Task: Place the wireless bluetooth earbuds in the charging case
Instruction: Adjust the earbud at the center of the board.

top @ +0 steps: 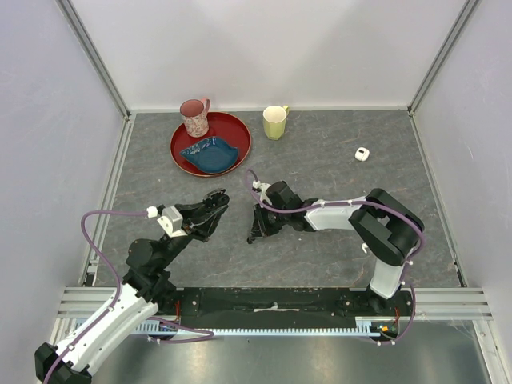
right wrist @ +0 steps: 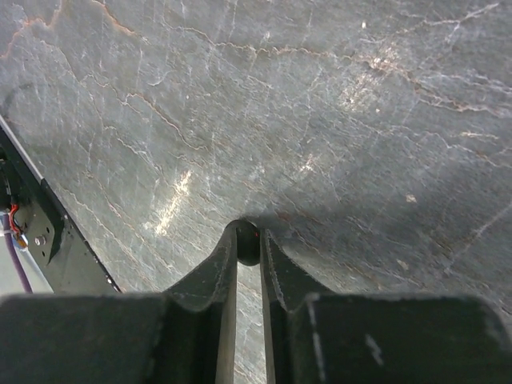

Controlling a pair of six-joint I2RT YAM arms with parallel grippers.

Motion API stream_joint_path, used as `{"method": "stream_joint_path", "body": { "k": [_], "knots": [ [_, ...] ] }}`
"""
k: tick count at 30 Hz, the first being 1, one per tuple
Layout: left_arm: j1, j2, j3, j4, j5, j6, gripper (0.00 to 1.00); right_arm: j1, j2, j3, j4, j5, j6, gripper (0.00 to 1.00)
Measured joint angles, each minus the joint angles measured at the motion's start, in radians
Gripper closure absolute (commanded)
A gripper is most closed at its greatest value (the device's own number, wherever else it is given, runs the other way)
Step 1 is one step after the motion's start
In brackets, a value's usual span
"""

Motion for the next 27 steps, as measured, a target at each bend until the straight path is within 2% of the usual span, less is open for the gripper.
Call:
{"method": "stream_joint_path", "body": {
  "k": [2,7,15,21,27],
  "knots": [
    [0.0,0.001,0.0,0.0,-0.003,0.0,0.98,0.001,-0.006,-0.008,0.005,0.013,0.01,0.86],
    [0.0,0.002,0.0,0.0,-0.007,0.0,0.98,0.005,-0.077,-0.078,0.02,0.073,0.066,0.87],
    [0.0,0.001,-0.008,-0.001,-0.013,0.0,0.98,0.005,-0.307,-0.267,0.005,0.31,0.298,0.92],
    [0.0,-0.009,-0.01,-0.001,-0.028,0.0,0.98,0.003,-0.398,-0.371,0.0,0.432,0.492,0.87],
    [0.0,-0.018,-0.017,-0.001,-0.033,0.0,0.98,0.003,-0.391,-0.378,-0.03,0.466,0.557,0.8]
  ]
}}
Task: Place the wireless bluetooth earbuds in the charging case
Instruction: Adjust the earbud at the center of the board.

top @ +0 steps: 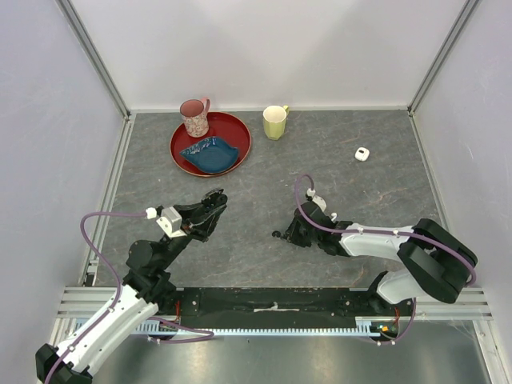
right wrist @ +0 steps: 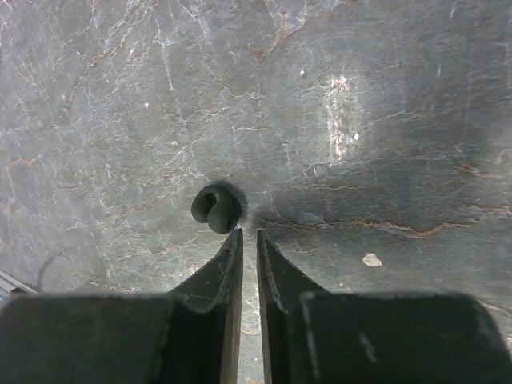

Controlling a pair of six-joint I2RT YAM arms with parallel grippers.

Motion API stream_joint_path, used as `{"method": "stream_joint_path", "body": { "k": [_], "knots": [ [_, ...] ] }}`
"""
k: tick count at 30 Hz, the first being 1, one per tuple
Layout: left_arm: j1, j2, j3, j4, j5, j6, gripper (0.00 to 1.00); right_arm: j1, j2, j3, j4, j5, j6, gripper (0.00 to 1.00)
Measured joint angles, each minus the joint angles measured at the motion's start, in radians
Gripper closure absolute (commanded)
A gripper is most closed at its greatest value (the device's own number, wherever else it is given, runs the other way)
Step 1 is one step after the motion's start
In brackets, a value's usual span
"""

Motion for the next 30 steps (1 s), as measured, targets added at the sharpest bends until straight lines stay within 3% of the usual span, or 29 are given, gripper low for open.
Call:
{"method": "stream_joint_path", "body": {
  "k": [6,8,11,15,23,30],
  "knots": [
    [0.0,-0.012,0.0,-0.016,-0.002,0.0,0.98,-0.002,-0.007,0.0,-0.003,0.018,-0.01,0.65],
    [0.0,-0.018,-0.001,-0.025,-0.004,0.0,0.98,-0.008,-0.035,0.0,-0.014,0.024,-0.035,0.53],
    [0.0,-0.026,-0.002,-0.03,-0.012,0.0,0.98,-0.029,-0.103,0.001,-0.018,0.034,-0.095,0.51],
    [0.0,-0.027,-0.003,-0.029,-0.022,0.0,0.98,-0.084,-0.099,0.056,-0.024,-0.034,-0.238,0.53],
    [0.0,-0.008,-0.003,-0.029,-0.021,0.0,0.98,-0.134,0.11,0.214,-0.066,-0.267,-0.52,0.54],
    [0.0,-0.011,-0.003,-0.029,-0.022,0.0,0.98,-0.133,0.15,0.234,-0.149,-0.309,-0.638,0.55]
  ]
}}
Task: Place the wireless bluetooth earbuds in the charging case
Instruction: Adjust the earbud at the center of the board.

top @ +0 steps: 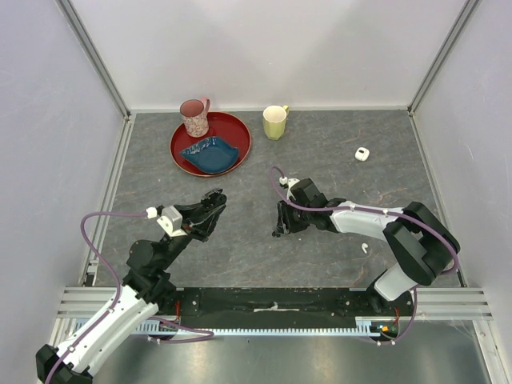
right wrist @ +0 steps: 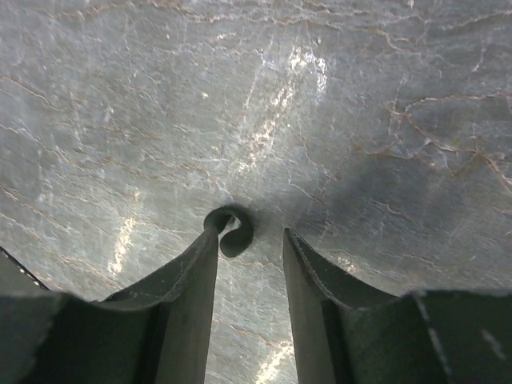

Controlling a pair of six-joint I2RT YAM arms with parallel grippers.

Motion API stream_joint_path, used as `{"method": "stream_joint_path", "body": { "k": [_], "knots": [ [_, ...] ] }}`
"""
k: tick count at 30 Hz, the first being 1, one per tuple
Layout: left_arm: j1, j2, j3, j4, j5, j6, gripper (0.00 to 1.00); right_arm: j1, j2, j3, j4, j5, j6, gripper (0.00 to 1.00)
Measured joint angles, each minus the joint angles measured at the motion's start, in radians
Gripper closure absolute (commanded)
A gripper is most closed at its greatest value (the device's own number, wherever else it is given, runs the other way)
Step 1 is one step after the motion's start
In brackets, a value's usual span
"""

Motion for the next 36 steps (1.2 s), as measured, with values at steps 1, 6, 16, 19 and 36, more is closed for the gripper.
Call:
{"method": "stream_joint_path", "body": {
  "k": [1,6,16,19,36],
  "knots": [
    [0.0,0.0,0.0,0.0,0.0,0.0,0.98,0.0,0.0,0.0,-0.005,0.0,-0.008,0.55],
    [0.0,0.004,0.0,0.001,0.0,0.0,0.98,0.0,0.009,0.001,-0.018,-0.016,-0.031,0.56],
    [0.0,0.025,0.0,0.002,0.0,0.0,0.98,0.0,0.027,0.003,0.017,-0.037,-0.026,0.57],
    [0.0,0.025,0.0,0.002,0.0,0.0,0.98,0.0,0.032,0.005,0.024,-0.042,-0.026,0.58],
    [0.0,0.029,0.0,0.008,0.0,0.0,0.98,0.0,0.05,0.012,0.044,-0.056,-0.038,0.62]
  ]
}}
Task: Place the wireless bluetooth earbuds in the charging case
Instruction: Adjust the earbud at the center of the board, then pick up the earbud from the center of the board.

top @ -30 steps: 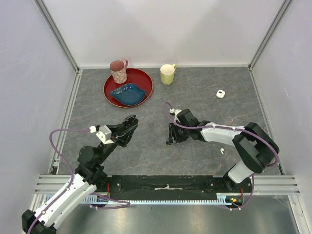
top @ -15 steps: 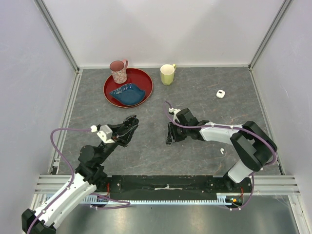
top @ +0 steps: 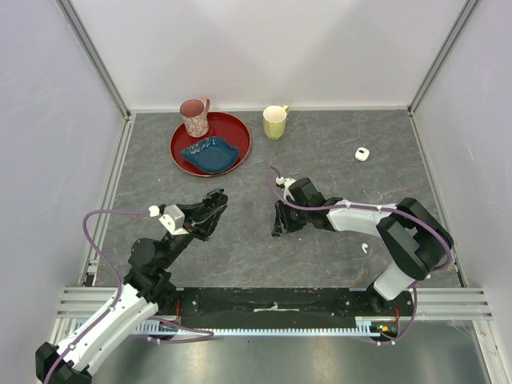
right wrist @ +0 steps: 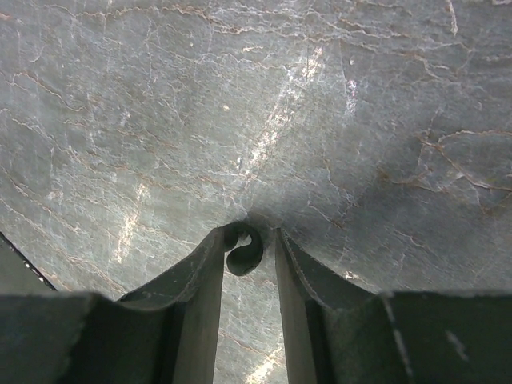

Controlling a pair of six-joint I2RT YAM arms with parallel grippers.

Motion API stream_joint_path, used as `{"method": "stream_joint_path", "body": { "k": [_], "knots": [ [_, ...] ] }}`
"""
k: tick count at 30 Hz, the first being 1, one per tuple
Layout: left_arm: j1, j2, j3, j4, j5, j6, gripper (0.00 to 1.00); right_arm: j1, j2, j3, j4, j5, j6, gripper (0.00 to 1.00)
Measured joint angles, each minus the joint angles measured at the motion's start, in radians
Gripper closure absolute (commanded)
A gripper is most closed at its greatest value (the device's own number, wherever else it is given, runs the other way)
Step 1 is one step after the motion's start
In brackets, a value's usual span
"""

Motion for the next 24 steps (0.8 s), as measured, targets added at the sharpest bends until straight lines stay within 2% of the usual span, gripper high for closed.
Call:
{"method": "stream_joint_path", "body": {
  "k": [24],
  "knots": [
    [0.0,0.019,0.0,0.008,0.0,-0.01,0.97,0.001,0.0,-0.011,0.008,-0.044,-0.005,0.68]
  ]
}}
